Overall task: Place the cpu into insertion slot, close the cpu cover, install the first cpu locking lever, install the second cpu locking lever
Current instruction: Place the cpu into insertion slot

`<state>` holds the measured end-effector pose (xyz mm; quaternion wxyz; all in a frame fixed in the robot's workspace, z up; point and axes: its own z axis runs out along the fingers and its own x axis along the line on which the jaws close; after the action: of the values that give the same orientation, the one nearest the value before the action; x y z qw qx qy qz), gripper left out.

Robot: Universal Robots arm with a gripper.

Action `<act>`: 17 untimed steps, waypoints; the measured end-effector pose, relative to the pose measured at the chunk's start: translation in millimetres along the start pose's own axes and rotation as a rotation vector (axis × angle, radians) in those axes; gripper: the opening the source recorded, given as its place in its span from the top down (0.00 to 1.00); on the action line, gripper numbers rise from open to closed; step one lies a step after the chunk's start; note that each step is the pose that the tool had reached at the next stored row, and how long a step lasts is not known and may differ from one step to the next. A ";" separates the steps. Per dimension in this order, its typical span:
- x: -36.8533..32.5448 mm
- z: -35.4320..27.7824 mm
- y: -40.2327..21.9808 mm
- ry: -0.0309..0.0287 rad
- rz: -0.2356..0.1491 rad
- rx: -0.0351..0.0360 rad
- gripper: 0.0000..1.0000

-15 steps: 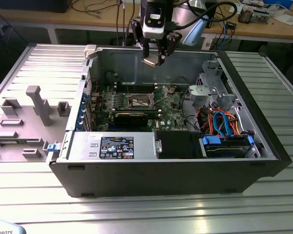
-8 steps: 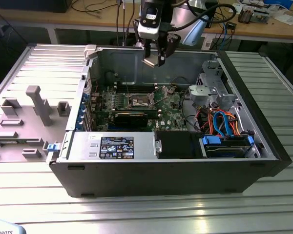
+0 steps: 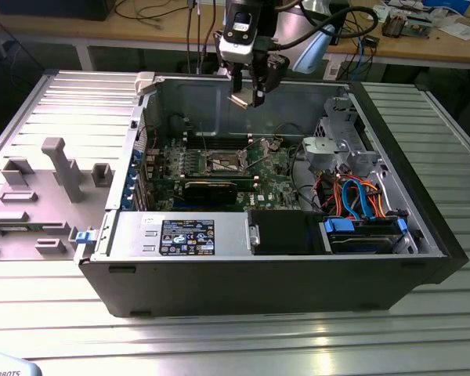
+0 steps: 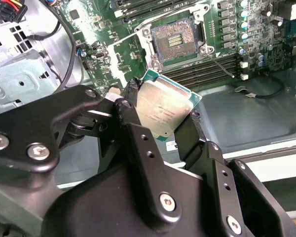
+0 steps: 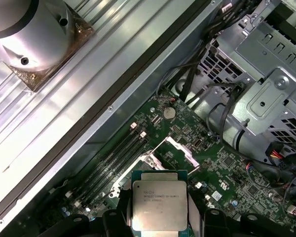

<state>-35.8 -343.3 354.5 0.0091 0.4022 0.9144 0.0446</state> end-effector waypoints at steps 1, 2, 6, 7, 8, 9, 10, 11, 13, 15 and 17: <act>0.0 0.3 0.0 -0.0017 0.019 -0.0003 0.46; -0.1 0.6 -0.1 -0.0035 0.040 -0.0006 0.46; 0.0 1.5 -0.2 -0.0071 0.079 -0.0013 0.46; 0.0 1.8 -0.3 -0.0087 0.097 -0.0017 0.46; 0.0 1.8 -0.3 -0.0091 0.101 -0.0018 0.46; 0.0 1.9 -0.3 -0.0091 0.102 -0.0019 0.46; 0.0 1.9 -0.3 -0.0091 0.102 -0.0019 0.46; 0.0 1.8 -0.3 -0.0091 0.102 -0.0018 0.46; 0.0 1.9 -0.3 -0.0091 0.102 -0.0018 0.46; 0.0 1.9 -0.3 -0.0092 0.103 -0.0019 0.46; 0.0 1.9 -0.3 -0.0098 0.110 -0.0020 0.46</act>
<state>-35.9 -343.3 352.6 0.0115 0.4518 0.8910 0.0440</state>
